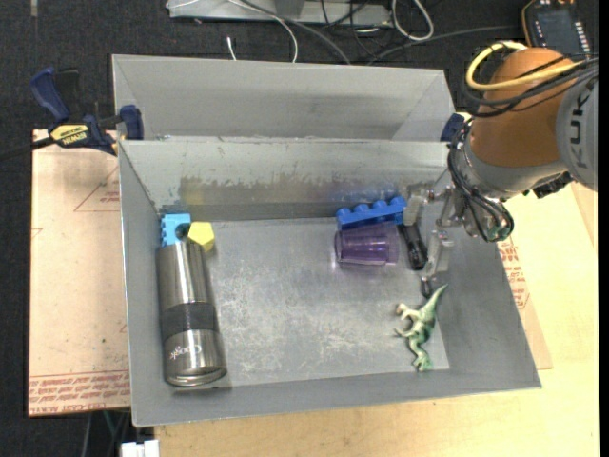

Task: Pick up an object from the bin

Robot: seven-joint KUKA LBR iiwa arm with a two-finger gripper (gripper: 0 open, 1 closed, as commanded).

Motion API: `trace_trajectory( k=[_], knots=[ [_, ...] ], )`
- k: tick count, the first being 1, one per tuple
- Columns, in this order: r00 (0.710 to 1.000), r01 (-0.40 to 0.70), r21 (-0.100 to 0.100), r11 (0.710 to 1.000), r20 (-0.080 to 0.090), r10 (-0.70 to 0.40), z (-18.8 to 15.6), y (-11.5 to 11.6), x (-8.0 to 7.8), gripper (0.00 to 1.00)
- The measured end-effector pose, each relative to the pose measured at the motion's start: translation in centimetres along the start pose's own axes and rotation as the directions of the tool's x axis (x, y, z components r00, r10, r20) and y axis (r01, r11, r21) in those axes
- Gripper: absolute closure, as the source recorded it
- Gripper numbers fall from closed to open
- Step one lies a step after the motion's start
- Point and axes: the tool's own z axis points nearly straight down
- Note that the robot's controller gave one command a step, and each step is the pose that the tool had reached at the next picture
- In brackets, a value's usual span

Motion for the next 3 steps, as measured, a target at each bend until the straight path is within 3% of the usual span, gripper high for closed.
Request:
trace_trajectory(
  k=[1, 2, 3],
  knots=[
    [1.000, 0.003, 0.001, 1.000, 0.007, -0.003, -0.4, 0.0, -0.2, 0.00],
    [0.915, 0.404, 0.005, 0.915, 0.013, -0.404, 9.3, 2.4, -3.9, 0.00],
    [0.953, 0.303, 0.005, 0.953, 0.016, -0.303, 4.1, 3.9, -5.1, 0.00]
  ],
)
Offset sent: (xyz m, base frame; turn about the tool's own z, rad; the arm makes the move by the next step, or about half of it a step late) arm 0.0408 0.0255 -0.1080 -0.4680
